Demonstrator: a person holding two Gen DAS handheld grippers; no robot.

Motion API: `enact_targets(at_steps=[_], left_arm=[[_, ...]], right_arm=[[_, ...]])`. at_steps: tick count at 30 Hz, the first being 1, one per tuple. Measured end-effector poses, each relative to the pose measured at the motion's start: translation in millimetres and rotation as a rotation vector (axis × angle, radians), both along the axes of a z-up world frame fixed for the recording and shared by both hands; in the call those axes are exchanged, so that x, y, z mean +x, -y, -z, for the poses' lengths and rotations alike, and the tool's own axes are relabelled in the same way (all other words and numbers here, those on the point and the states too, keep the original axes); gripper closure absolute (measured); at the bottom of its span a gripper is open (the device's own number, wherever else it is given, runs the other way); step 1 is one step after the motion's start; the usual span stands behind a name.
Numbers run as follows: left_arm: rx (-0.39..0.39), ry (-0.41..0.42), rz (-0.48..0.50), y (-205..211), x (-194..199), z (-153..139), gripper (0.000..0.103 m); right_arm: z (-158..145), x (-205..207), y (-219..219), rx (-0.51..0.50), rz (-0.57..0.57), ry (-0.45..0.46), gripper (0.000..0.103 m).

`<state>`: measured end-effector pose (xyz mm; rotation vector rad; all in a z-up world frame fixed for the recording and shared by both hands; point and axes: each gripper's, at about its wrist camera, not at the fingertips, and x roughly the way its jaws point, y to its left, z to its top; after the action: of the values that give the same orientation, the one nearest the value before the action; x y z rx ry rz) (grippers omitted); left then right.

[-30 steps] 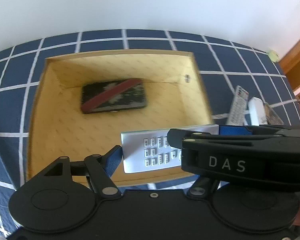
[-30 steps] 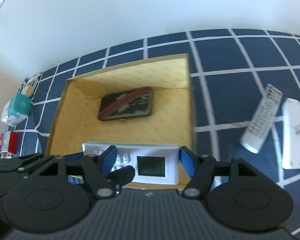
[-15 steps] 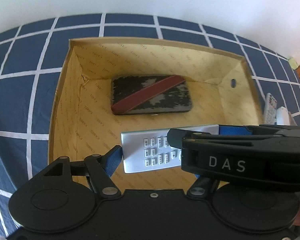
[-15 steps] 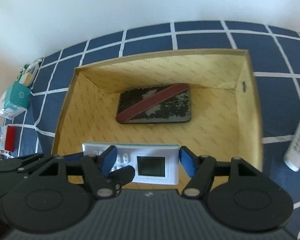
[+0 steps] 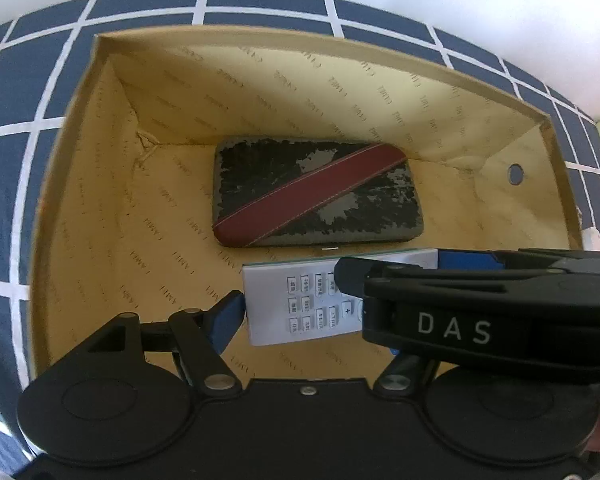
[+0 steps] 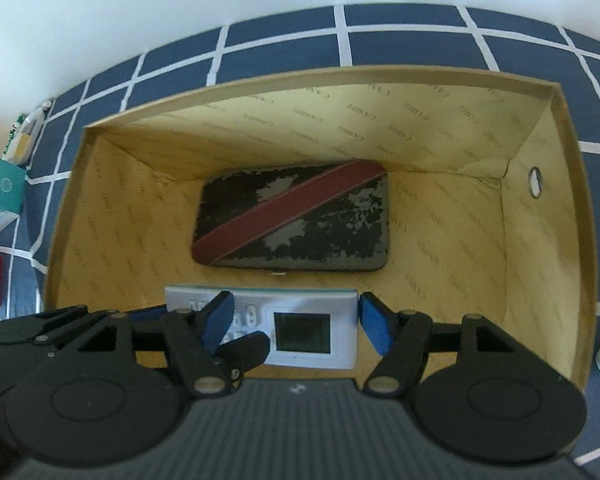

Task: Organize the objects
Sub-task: 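Carry the white display remote with the right gripper into the box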

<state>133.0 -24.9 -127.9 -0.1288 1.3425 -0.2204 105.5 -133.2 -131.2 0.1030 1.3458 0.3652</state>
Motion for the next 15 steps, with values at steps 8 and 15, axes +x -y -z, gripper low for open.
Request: enact_targets(at_steps=[8,15], left_arm=[[0.002,-0.035,0.001,1.3,7.5,16.0,0.034],[0.008,-0.051,0.012,0.9,13.5,21.2,0.034]], right_arm=[[20.8,10.4,2.7,-0.004,0.001,-0.039,0.035],[28.7,15.8,2.3,0.001,0.012,-0.057,0.034]])
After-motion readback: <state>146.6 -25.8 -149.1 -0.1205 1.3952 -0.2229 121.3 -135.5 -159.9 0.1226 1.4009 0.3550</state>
